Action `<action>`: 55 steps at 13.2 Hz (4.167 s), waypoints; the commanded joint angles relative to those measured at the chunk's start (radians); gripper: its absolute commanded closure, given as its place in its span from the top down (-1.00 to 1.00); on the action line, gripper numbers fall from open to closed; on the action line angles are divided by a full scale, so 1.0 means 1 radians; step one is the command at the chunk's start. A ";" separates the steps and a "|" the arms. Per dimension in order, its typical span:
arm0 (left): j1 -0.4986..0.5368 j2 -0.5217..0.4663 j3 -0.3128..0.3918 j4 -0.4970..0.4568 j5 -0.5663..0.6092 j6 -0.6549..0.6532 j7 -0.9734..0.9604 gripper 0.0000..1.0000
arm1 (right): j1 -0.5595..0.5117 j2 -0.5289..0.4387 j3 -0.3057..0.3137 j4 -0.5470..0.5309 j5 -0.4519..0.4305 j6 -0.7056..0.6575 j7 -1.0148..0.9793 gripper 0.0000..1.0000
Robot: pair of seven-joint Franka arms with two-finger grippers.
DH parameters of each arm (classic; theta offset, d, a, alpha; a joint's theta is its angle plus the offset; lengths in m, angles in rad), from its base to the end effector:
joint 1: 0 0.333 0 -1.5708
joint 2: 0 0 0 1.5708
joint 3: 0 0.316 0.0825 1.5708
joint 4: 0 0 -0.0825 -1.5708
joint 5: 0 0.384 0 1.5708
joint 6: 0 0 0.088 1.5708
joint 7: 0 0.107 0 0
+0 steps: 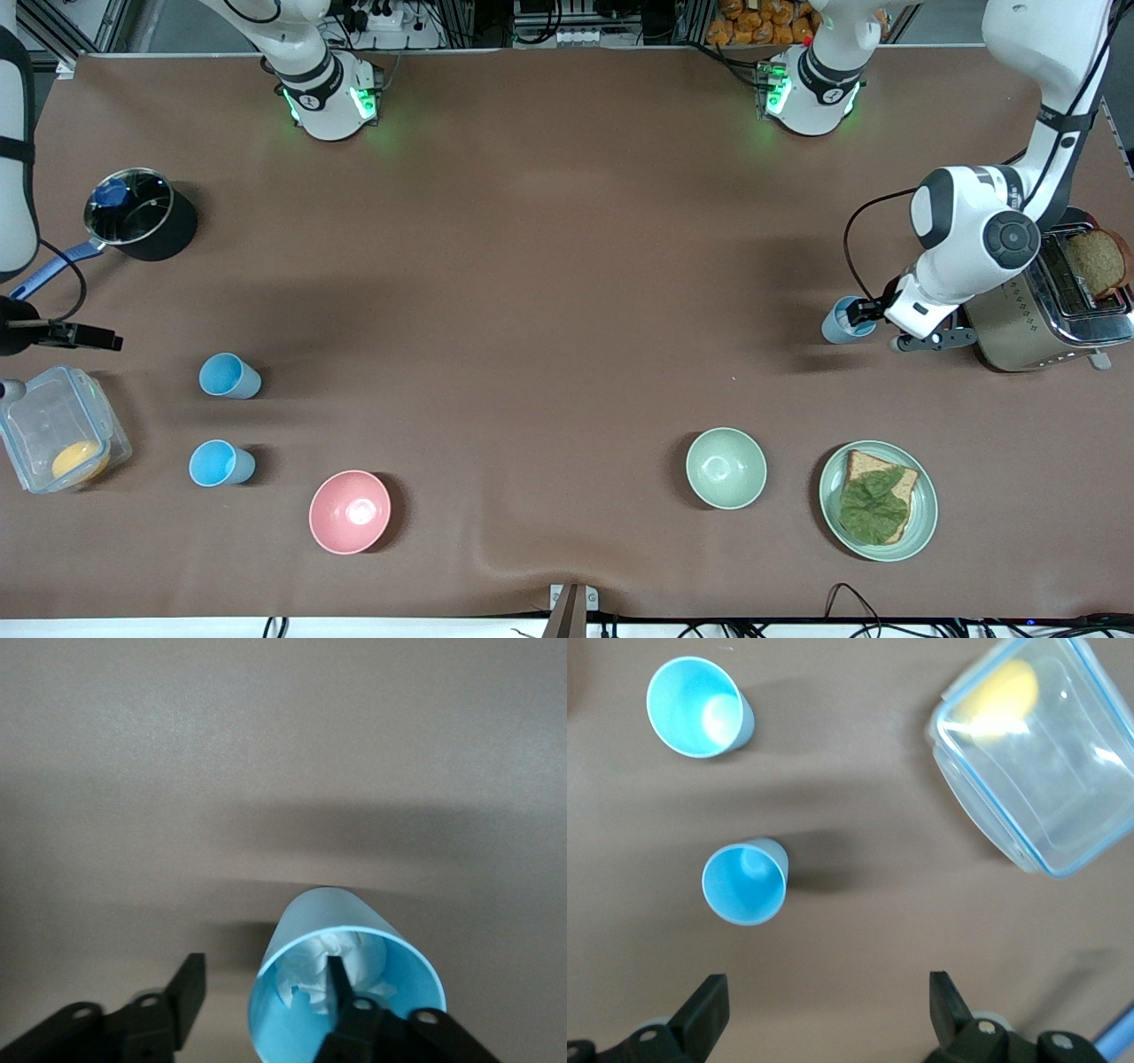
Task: Stack blue cups with both arms
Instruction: 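Carry the blue cup to the table middle while the right gripper grasps another cup, then release the cup with the left gripper while the right gripper lifts its cup, then carry the held cup with the right gripper and lower it onto the placed cup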
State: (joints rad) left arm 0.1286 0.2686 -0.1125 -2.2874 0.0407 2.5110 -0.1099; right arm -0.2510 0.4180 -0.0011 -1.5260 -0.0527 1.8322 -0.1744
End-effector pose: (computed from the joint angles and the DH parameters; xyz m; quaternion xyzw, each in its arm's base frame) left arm 0.5276 0.0073 0.2314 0.9986 0.0480 -0.0216 0.0023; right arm 0.6448 -0.1704 0.4091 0.9977 -0.0305 -0.0599 0.0129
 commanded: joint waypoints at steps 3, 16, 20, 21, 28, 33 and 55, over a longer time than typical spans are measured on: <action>-0.007 0.020 -0.015 -0.003 -0.005 0.046 0.010 -1.00 | 0.033 0.094 0.009 0.027 -0.022 -0.017 0.001 1.00; -0.544 0.323 -0.196 0.686 -0.001 -0.300 -0.839 -1.00 | -0.013 0.215 0.010 -0.014 0.097 0.096 0.003 1.00; -0.685 0.467 -0.182 0.795 0.106 -0.299 -1.042 -1.00 | 0.016 0.215 0.010 -0.055 0.102 0.146 0.055 1.00; -0.701 0.480 -0.182 0.798 0.111 -0.293 -1.051 -1.00 | 0.025 0.215 0.012 -0.077 0.102 0.172 0.067 1.00; -0.776 0.511 -0.153 0.810 0.113 -0.256 -1.110 -1.00 | 0.016 0.223 0.012 -0.140 0.103 0.276 0.070 -1.00; -0.779 0.497 -0.154 0.810 0.110 -0.245 -1.146 0.99 | 0.015 0.216 0.012 -0.141 0.103 0.271 0.070 -1.00; 0.133 -0.147 -0.167 0.763 0.062 -0.851 0.004 1.00 | 0.464 0.001 0.027 -0.100 0.293 -0.007 0.843 -1.00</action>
State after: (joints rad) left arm 0.2345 0.1938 -0.2595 -1.4884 0.1211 1.6876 -0.1456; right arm 0.1996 0.4256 0.0372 -1.6220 0.1897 1.8071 0.6180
